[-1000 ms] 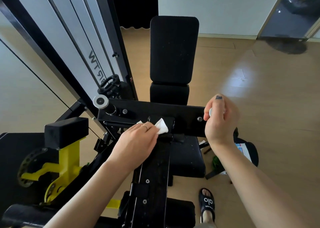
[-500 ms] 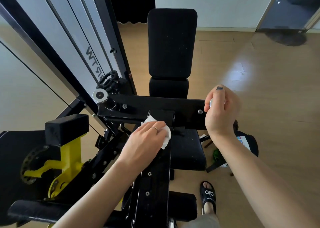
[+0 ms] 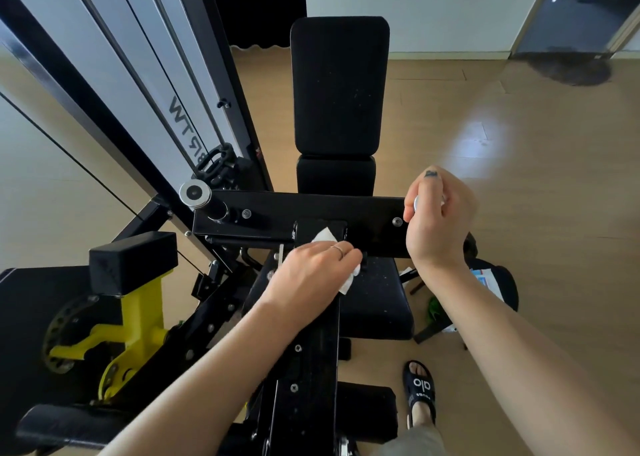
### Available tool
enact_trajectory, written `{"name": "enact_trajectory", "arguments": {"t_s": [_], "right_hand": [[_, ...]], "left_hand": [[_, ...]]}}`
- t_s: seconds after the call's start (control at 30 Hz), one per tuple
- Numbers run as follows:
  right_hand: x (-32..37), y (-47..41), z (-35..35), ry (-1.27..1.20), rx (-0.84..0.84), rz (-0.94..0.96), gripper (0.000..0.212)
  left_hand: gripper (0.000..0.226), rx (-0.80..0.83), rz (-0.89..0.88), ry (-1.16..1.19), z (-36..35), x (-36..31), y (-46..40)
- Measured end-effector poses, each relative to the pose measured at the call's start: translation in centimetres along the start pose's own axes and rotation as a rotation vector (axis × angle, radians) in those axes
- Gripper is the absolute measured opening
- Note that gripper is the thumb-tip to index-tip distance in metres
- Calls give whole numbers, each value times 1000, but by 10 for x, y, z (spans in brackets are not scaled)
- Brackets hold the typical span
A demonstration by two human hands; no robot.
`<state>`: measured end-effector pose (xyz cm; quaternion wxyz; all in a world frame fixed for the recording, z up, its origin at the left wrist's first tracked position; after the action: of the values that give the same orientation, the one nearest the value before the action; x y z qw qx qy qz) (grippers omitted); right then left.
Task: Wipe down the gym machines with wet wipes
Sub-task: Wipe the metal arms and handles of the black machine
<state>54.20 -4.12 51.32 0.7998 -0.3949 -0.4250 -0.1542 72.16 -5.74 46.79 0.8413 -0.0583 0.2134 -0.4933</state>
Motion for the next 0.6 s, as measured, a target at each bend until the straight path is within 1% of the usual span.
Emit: {"name": "enact_trajectory", "arguments": {"t_s": [0.07, 0.17, 0.23, 0.33, 0.47, 0.5, 0.6], "right_hand": [[0, -1, 1, -2, 18, 1, 38], [2, -1, 2, -10, 23, -2, 39], [3, 0, 1, -2, 11, -5, 41], [3, 0, 1, 2, 1, -13, 44], [3, 0, 1, -8, 23, -7, 43], [3, 0, 1, -18, 36, -7, 42], [3, -1, 2, -49, 83, -12, 40]], "left_hand": [[34, 12, 20, 11, -4, 9, 2], [28, 39, 82, -37, 12, 38, 22], [24, 53, 75, -22, 23, 47, 30], [32, 71, 40, -38, 21, 34, 19], [39, 85, 11, -23, -1, 5, -1], [39, 97, 18, -33, -3, 6, -2], [29, 170, 79, -78, 6, 30, 12]]}}
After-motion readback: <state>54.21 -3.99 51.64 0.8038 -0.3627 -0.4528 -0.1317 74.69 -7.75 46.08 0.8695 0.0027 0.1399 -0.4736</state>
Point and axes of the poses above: each hand's wrist, its own y-axis away from the middle knuckle, its own z-axis out of the back of the hand, x = y × z, the point moved 3 cm from there along -y, towards the middle knuckle, and after that the axes turned 14 degrees about y, right-handed, at the moved point
